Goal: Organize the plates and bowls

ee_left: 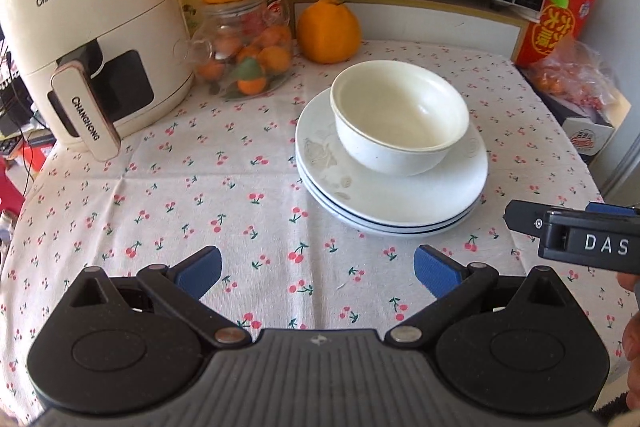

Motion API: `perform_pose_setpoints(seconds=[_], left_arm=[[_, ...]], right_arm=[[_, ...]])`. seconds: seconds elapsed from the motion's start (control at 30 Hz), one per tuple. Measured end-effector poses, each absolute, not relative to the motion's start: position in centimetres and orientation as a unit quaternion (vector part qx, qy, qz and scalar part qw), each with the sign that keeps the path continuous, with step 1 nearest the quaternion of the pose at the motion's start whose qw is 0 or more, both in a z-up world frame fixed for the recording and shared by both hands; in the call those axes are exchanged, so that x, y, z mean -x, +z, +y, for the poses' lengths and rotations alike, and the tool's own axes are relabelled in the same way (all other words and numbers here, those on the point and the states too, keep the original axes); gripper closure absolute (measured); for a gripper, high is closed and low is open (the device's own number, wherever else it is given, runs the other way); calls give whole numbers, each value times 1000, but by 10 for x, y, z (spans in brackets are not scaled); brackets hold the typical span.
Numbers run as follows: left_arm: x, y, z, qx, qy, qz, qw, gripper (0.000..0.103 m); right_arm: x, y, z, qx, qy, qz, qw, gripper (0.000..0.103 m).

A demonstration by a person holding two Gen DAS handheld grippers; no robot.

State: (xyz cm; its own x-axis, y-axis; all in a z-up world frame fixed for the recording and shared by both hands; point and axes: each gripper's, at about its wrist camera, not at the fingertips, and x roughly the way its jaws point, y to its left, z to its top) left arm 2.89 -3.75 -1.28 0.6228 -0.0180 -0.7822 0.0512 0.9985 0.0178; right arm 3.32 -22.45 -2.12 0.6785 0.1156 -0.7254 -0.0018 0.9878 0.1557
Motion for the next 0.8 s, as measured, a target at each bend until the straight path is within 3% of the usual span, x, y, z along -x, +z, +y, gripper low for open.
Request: perform_pose_setpoints(seconds=[0.8], left_arm=[[-30,-13,-36,-26,-9,426,904,0]], right_arm=[[-35,-25,-220,-61,37,409,910,2]])
